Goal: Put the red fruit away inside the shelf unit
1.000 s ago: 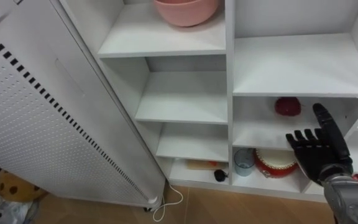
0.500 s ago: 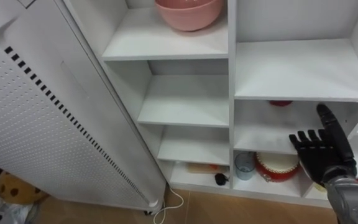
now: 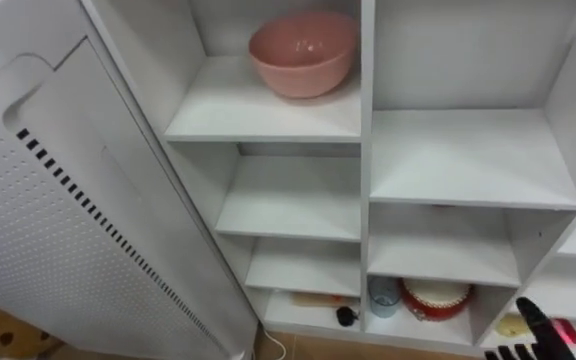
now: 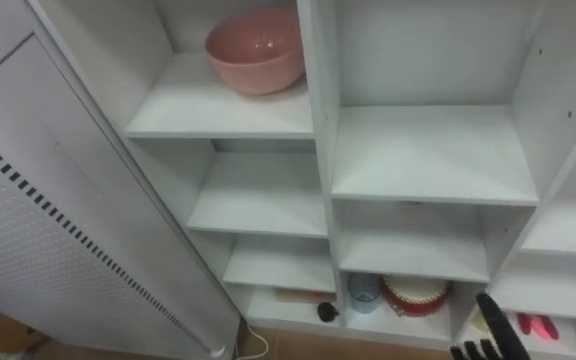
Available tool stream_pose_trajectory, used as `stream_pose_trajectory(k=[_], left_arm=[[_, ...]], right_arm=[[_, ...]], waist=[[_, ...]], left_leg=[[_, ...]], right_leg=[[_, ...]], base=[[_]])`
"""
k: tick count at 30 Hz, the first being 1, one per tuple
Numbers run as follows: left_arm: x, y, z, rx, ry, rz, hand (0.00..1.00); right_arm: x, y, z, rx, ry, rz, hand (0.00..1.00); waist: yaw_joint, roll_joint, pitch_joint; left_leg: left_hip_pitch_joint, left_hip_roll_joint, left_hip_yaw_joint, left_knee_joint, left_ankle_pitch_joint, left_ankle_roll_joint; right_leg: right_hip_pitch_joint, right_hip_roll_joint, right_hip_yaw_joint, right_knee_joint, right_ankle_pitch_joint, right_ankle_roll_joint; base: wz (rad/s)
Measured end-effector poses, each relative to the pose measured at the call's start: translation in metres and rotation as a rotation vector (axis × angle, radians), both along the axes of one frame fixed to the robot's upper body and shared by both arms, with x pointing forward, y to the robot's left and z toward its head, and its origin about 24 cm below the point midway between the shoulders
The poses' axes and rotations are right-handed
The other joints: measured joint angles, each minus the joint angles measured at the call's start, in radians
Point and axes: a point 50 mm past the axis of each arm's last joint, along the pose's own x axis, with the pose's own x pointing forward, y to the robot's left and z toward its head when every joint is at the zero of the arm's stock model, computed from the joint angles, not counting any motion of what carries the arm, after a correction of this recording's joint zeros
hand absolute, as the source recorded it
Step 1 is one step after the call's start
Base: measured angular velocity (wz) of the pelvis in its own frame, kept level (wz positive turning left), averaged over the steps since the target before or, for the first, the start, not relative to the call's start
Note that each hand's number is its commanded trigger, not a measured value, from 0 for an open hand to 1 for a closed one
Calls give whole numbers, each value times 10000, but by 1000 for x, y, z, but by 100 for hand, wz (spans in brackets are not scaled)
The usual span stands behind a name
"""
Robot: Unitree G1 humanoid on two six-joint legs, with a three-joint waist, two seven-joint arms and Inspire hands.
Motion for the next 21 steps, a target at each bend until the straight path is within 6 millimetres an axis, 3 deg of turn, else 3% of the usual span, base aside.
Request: stream_pose_trajectory(k=[2, 5, 7, 10, 13, 15, 21], left_arm=[[-4, 7, 0, 154, 66, 264, 0], [-16, 12, -1, 306, 303, 609, 0], [-30, 15, -2, 621, 430, 608, 0], [-44, 20, -2, 906, 529, 1055, 0], [-50, 21, -2, 1140, 644, 1015, 0], [-50, 21, -2, 1183, 613, 1040, 0], [-49, 26, 0, 1636, 856, 677, 0]], right_arm=[[-22, 4, -18, -132, 732, 291, 0], [-66, 12, -47, -564, 2339, 1239, 0], [-103, 18, -66, -1207, 3762, 2712, 0], [-141, 29, -82, -1887, 5280, 4861, 0], [-164, 36, -90, -2860, 6465, 7376, 0], [-171, 41, -93, -3441, 6978, 8807, 0], [-178, 65, -100, -5544, 7890, 13356, 0]], waist=[[-250, -28, -9], [-274, -256, -81], [-421, -380, -206], [-567, -678, -319], [-790, -912, -378], [-896, -984, -369], [-979, -1286, -390]], left_leg=[[510, 45, -199, -368, 33, -55], [1600, 58, -108, -1150, 74, -114], [2525, 99, -91, -1772, 105, -162], [3630, 149, -92, -2368, 150, -232], [4481, 189, -97, -2718, 152, -237], [4925, 219, -110, -2984, 145, -253], [5731, 305, -32, -3377, 64, -362]], right_leg=[[681, 162, -134, -543, 47, 38], [1617, 239, -140, -1060, 46, 61], [2531, 347, -202, -1668, 62, 100], [3608, 496, -237, -2323, 54, 116], [4670, 606, -311, -2955, 91, 172], [5166, 682, -344, -3274, 118, 204], [5915, 840, -289, -3619, 149, 214]], base=[[19], [-7], [-5], [0], [4], [8], [-3]])
